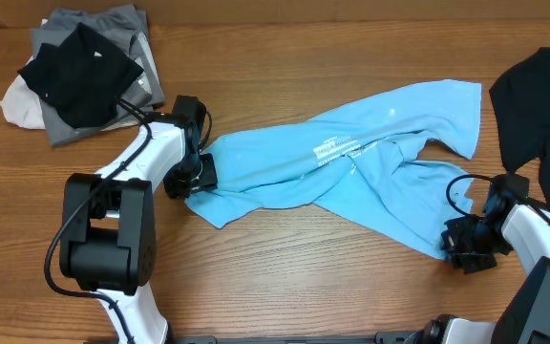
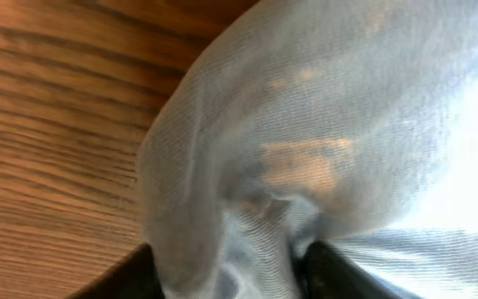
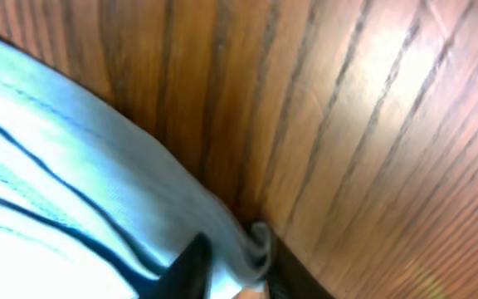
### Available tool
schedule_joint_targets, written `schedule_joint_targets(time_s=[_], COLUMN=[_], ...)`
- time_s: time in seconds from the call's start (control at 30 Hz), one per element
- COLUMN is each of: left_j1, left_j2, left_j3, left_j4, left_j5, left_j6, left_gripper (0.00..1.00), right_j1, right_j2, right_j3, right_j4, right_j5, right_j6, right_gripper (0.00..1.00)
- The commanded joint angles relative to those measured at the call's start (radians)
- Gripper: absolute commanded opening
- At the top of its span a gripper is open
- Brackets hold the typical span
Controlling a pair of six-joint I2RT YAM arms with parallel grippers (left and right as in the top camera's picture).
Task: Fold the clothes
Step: 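Grasp the right end of the T-shirt with the right gripper, then lift the T-shirt with both grippers and lay it flat forward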
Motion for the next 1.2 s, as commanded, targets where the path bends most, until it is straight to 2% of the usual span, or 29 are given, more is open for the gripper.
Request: schedule_joint_targets(time_s=[0.0,0.03,0.07,0.3,0.5,0.9,1.07,1.17], left_j1=[0.000,0.000,0.000,0.000,-0.001,-0.002,-0.002,-0.002], left_j2=[0.080,0.080,0.080,0.072,-0.042,-0.613,-0.856,-0.977], left_j3=[-0.029,-0.029,-0.029,-0.023,-0.021,-0.021,0.011,0.094], left_j4=[0.027,0.026,0.023,-0.025,-0.060,-0.139,-0.163,-0.202], left_j5=[-0.003,-0.003,-0.002,0.010,0.053,0.072,0.109,0.109], left_j6=[0.002,0.011,0.014,0.013,0.013,0.013,-0.014,-0.026], left_gripper=[0.22,0.12,0.05,0.04,0.04,0.04,0.04,0.04], right_j1=[-0.002,-0.003,-0.002,-0.002,-0.002,-0.002,-0.002,-0.002], right_j2=[0.034,0.034,0.034,0.014,-0.089,-0.410,-0.490,-0.497], right_j3=[-0.026,-0.023,-0.020,0.053,0.168,0.536,0.761,0.922], right_j4=[-0.018,-0.027,-0.038,-0.115,-0.245,-0.554,-0.632,-0.690], right_j5=[0.049,0.049,0.049,0.049,0.049,0.040,-0.010,-0.053], right_j6=[0.030,0.045,0.058,0.058,0.056,-0.032,-0.114,-0.143], right_gripper=[0.14,0.08,0.06,0.04,0.04,0.04,0.04,0.04])
